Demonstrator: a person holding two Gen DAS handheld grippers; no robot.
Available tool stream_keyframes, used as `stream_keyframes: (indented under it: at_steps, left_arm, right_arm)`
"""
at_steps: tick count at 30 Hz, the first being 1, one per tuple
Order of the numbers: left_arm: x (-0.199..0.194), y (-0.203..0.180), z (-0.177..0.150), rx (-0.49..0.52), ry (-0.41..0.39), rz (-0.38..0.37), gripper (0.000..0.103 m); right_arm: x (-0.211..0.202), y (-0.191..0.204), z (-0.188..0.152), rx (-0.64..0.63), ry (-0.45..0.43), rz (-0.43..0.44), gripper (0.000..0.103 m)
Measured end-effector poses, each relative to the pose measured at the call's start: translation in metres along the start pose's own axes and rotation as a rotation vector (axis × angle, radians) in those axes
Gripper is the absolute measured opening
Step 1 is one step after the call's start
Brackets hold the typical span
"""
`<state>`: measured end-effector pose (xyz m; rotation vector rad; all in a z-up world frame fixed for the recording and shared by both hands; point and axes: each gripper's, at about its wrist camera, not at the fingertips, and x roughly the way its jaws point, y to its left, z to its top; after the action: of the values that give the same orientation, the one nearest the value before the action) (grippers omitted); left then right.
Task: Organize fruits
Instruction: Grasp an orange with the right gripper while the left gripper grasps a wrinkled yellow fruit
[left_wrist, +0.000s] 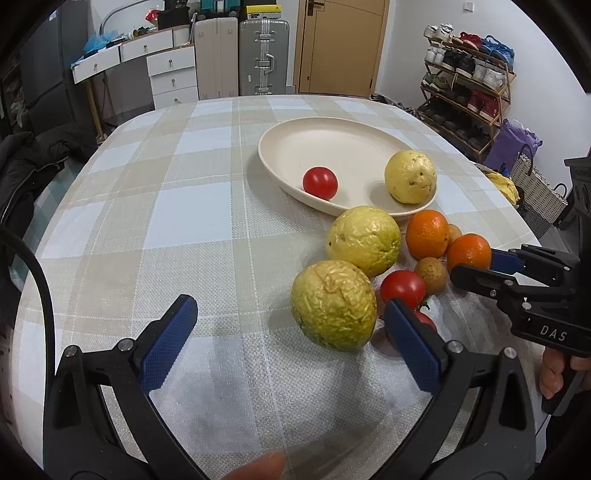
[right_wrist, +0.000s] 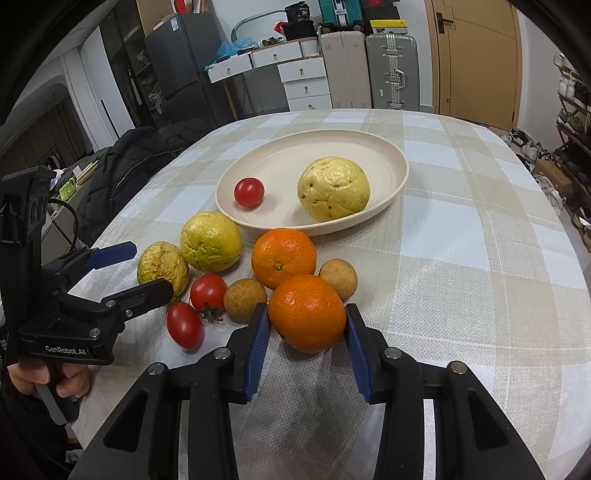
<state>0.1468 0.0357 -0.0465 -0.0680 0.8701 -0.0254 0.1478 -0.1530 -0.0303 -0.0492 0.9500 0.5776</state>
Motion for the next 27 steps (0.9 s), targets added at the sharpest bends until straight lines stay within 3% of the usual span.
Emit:
stream_keyframes:
  at_steps: [5, 7, 12, 17, 27]
  left_arm:
    - [0.002, -0.001, 0.001, 0.001, 0.003, -0.021, 0.092]
    - [0.003, -0.003, 0.001, 0.004, 0.009, -0.031, 0.082]
    - [0.005, -0.005, 0.001, -0.001, 0.014, -0.076, 0.071]
    - [0.007, -0.005, 0.0, -0.011, 0.021, -0.142, 0.044]
    - [0.004, -0.008, -0.002, -0.004, 0.007, -0.15, 0.044]
  right_arm:
    - [-0.005, -0.001, 0.001, 0.005, -0.018, -0.005, 0.041]
    - [-0.007, -0.003, 0.001, 0.007, -0.023, -0.006, 0.041]
    - [-0.011, -0.005, 0.003, 0.013, -0.032, -0.011, 0.041]
    - [-0.011, -0.006, 0.003, 0.013, -0.035, -0.011, 0.041]
    - [-0.014, -0.006, 0.003, 0.012, -0.044, -0.012, 0.041]
